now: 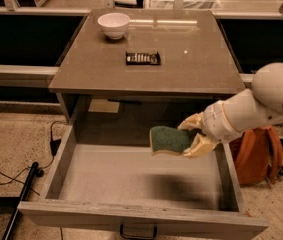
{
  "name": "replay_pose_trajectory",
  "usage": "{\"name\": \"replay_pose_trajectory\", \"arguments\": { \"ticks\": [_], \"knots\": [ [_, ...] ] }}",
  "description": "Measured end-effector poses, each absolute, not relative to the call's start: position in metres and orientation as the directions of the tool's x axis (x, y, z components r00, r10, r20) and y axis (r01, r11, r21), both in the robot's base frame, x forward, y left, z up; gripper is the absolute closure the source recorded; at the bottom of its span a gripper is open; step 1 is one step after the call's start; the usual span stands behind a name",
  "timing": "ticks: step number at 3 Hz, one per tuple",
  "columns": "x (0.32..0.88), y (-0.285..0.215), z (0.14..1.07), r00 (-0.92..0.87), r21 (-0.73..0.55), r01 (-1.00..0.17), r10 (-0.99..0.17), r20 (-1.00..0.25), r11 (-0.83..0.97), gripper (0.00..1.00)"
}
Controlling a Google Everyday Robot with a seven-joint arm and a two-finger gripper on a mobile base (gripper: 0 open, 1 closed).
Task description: Pick sponge from top drawer and place on counter
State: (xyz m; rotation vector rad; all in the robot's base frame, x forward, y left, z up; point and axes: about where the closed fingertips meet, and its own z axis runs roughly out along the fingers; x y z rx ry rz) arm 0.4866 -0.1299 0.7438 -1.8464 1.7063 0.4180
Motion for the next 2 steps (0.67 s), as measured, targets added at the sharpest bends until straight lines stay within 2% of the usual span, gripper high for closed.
{"name": "replay_pose_trajectory", "arguments": {
  "ticks": [2],
  "knots": [
    [0.554, -0.155, 0.845, 0.036, -0.214, -0.974, -0.892, -0.451, 0.069, 1.0]
  ]
}}
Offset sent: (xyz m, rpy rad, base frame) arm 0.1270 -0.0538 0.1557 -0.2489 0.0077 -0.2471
